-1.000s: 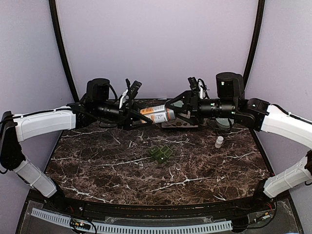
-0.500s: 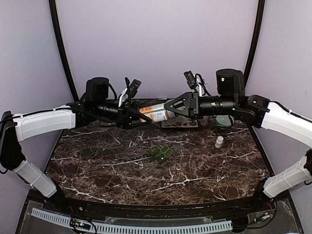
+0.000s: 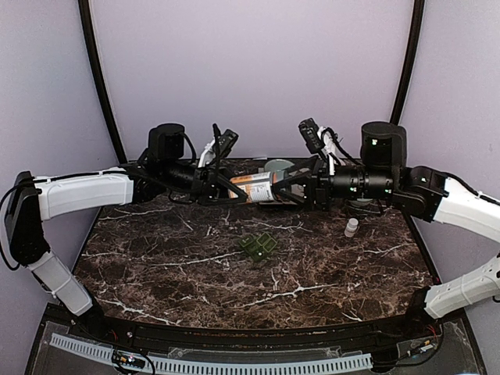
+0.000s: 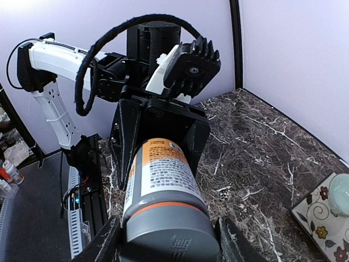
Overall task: Sort the pills into containers
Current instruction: Unscrew the lid of the pill bottle.
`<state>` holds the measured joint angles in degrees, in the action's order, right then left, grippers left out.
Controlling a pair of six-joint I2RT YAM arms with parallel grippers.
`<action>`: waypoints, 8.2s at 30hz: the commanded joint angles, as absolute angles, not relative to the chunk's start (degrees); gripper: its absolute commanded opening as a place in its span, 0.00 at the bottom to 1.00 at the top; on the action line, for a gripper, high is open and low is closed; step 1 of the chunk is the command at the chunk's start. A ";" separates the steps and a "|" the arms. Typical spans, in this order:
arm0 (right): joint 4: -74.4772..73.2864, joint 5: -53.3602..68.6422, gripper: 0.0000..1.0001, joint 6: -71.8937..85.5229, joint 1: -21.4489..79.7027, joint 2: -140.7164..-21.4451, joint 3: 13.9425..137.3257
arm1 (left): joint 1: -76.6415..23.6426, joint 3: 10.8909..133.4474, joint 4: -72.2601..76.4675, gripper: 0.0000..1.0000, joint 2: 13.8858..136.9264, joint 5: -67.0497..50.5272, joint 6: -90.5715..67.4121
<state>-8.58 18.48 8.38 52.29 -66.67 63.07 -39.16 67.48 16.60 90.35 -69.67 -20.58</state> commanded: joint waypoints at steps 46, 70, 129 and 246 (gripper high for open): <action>3.35 15.13 0.84 54.73 46.81 -63.02 55.14 | -38.78 68.17 15.71 0.00 87.27 -64.66 -11.00; 5.69 20.63 0.84 59.29 46.98 -65.02 56.12 | -38.80 69.08 14.06 0.00 88.71 -63.79 -9.14; -5.18 17.77 0.25 3.61 51.96 -62.75 58.19 | -38.81 70.78 16.25 0.00 91.14 -70.90 -16.09; -7.70 25.11 0.09 5.54 49.64 -65.67 59.94 | -39.73 80.05 8.17 0.00 92.47 -73.95 -15.08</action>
